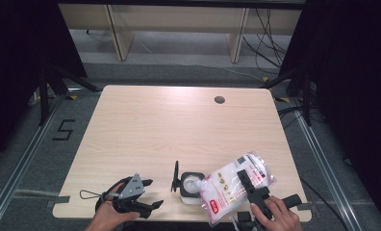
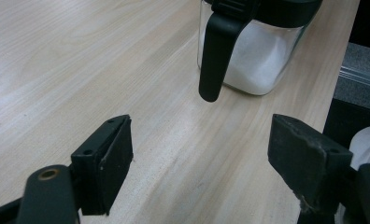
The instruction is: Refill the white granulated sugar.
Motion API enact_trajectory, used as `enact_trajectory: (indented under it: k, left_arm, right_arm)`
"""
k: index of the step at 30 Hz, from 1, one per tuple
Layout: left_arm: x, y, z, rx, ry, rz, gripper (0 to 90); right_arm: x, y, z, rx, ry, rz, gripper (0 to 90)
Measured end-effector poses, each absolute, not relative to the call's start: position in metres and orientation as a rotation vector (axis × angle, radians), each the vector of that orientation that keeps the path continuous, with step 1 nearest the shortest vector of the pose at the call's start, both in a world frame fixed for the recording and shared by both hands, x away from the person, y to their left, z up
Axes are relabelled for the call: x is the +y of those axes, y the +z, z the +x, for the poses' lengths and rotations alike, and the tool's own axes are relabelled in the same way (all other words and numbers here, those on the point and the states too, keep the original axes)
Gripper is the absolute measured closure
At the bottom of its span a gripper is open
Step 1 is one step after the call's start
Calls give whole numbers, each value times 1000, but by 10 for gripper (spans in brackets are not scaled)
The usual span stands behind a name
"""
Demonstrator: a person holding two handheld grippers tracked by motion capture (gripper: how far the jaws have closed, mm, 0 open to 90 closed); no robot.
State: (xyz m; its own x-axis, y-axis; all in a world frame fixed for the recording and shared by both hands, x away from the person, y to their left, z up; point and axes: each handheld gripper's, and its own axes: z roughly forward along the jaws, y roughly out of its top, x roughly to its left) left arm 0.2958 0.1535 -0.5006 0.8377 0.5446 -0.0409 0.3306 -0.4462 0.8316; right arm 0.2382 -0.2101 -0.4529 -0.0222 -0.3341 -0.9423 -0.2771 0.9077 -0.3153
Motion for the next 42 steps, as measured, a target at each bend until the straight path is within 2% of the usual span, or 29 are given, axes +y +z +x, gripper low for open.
enact_trajectory:
  k: [42]
  left_arm:
    - [154,-500,296,638,292,2093,219]
  right_arm:
    - [-211,-454,239,1619,-42,-470,561]
